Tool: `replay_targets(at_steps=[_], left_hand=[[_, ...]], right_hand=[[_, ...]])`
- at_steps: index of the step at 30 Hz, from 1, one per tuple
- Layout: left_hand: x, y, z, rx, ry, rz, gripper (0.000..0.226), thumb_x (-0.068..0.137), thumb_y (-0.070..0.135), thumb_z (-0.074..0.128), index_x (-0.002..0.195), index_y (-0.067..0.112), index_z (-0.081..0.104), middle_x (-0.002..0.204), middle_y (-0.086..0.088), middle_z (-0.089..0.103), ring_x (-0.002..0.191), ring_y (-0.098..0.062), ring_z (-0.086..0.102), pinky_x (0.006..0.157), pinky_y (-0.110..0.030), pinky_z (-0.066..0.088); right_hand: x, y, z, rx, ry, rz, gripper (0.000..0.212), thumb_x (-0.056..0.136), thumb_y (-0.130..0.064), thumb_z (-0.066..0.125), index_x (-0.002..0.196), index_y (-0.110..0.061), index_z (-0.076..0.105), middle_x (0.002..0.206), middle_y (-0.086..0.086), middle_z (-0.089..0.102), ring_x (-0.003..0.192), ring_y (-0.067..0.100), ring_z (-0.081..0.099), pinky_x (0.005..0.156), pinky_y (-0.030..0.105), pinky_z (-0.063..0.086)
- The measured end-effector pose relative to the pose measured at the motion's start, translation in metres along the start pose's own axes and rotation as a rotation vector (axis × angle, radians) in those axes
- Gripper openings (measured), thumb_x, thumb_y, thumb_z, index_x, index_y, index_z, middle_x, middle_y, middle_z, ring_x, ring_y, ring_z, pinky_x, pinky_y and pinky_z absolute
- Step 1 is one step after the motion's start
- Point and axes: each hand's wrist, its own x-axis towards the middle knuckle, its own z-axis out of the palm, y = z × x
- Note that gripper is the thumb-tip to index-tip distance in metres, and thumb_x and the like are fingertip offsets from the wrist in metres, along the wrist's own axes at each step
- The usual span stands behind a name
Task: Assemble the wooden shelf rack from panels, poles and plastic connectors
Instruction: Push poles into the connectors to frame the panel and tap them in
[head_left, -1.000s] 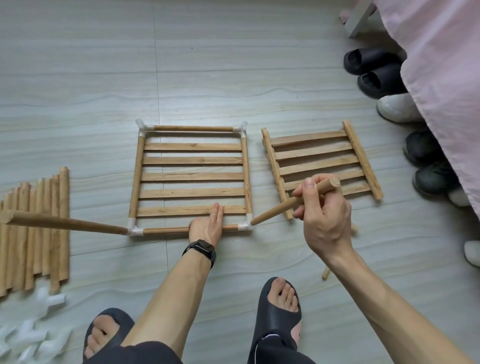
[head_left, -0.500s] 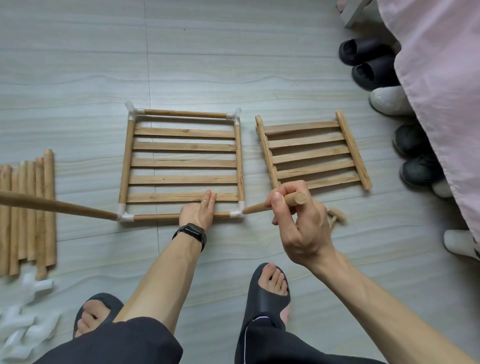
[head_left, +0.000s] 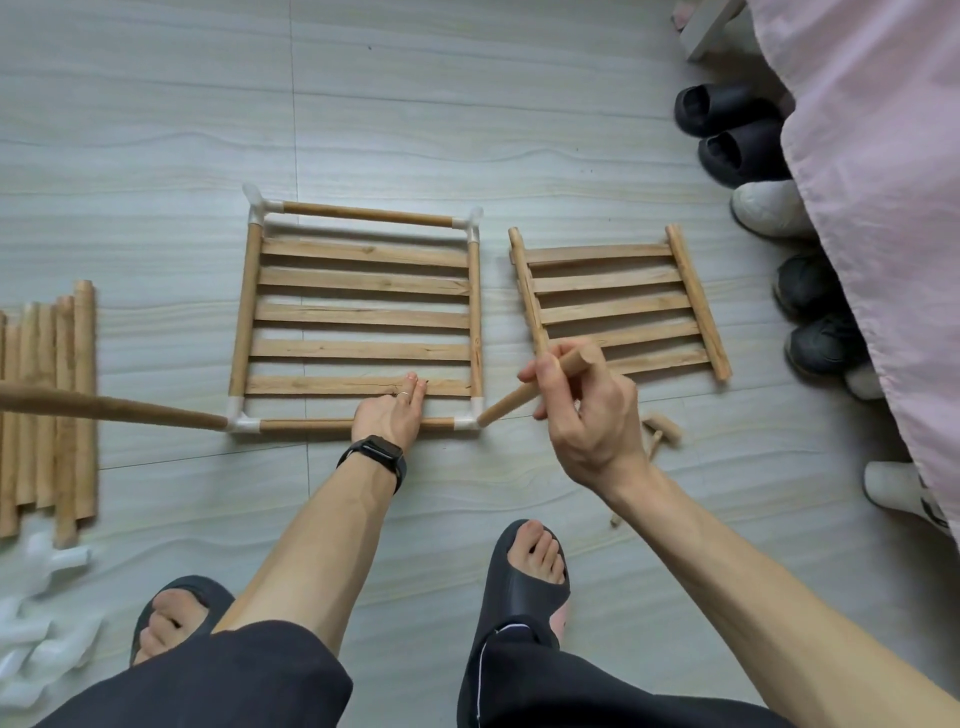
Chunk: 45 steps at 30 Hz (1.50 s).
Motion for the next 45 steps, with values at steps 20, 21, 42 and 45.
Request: replay_targets(at_steps=[20,21,42,45], left_hand=[[0.017,-0.013,0.012,-0.192,0.094,-0.018,0.058,0.093,0.039,0.067,0.143,0.024,0.040,0.144,0.003,0.042,0.101,-0.028,0.066,0.073,-0.038,0.055],[0.015,-0.011,0.013,-0.159,0.127,-0.008,0.047,0.097,0.036,0.062,0.138,0.023,0.045,0.138,0.002,0.048,0.100,-0.027,0.065,0.072,-0.038,0.054],[0.049,-0.027,0.000,-0.102,0.221,-0.043,0.074,0.086,0.061,0.067,0.142,0.025,0.037,0.155,-0.009,0.036,0.139,-0.034,0.036,0.104,-0.054,0.041],[0.058,-0.045,0.000,-0.182,0.103,-0.068,0.099,0.080,0.067,0.069,0.155,0.032,0.014,0.168,-0.005,0.010,0.153,-0.034,0.011,0.113,-0.070,0.021]], right_hand=[[0.013,0.003,0.027,0.001,0.116,-0.037,0.030,0.104,-0.028,0.042,0.093,-0.004,0.056,0.080,0.000,0.065,0.069,0.016,0.062,0.063,0.021,0.046],[0.014,0.004,0.026,0.004,0.121,-0.028,0.030,0.105,-0.028,0.043,0.093,-0.004,0.056,0.080,-0.005,0.064,0.066,0.010,0.060,0.061,0.016,0.045],[0.020,0.008,0.023,0.035,0.123,-0.014,0.035,0.105,-0.031,0.040,0.093,-0.002,0.055,0.078,0.007,0.062,0.064,0.025,0.060,0.058,0.038,0.048],[0.020,0.008,0.024,0.033,0.122,-0.022,0.033,0.105,-0.030,0.041,0.093,-0.002,0.054,0.076,0.007,0.062,0.060,0.025,0.060,0.056,0.041,0.049]])
